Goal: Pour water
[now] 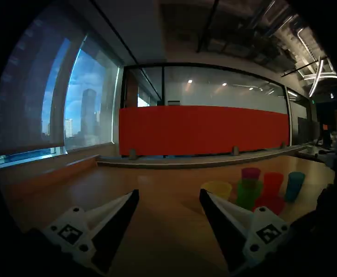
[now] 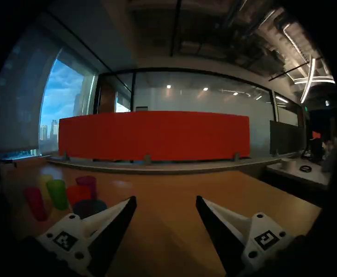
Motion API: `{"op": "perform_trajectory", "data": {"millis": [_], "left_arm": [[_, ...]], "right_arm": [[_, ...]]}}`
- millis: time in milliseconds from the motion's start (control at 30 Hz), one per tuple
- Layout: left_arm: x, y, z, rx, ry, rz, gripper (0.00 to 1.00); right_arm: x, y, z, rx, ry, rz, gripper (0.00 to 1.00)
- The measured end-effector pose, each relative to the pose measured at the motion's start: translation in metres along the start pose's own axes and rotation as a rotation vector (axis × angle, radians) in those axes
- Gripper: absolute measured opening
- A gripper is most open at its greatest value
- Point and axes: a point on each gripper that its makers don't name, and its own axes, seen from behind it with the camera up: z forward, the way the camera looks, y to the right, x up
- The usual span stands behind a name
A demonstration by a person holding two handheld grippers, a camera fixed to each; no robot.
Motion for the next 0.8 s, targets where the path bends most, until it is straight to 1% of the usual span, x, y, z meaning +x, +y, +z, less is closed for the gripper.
{"op": "perform_trajectory", "data": {"millis": [167,367,467,667,800], "left_arm": [[0.010,0.000,0.003,-0.001,0.003,0.003,0.97],[0.030,0.002,0.011,-0.017,-0.021,-0.024,0.97],[0.047,0.001,0.015,-0.025,-0.024,-0.021,0.97],[0.087,0.001,0.023,-0.040,-0.004,0.003,0.97],[0.113,0.003,0.028,-0.056,0.001,0.009,0.97]], "right_arm": [[0.011,0.002,-0.001,0.001,0.001,-0.006,0.99],[0.031,0.002,0.003,0.013,-0.016,-0.014,1.00],[0.045,0.003,0.006,0.020,-0.022,-0.010,1.00],[0.084,0.003,0.011,0.039,-0.015,0.004,0.99],[0.107,0.006,0.016,0.042,-0.016,0.006,1.00]]}}
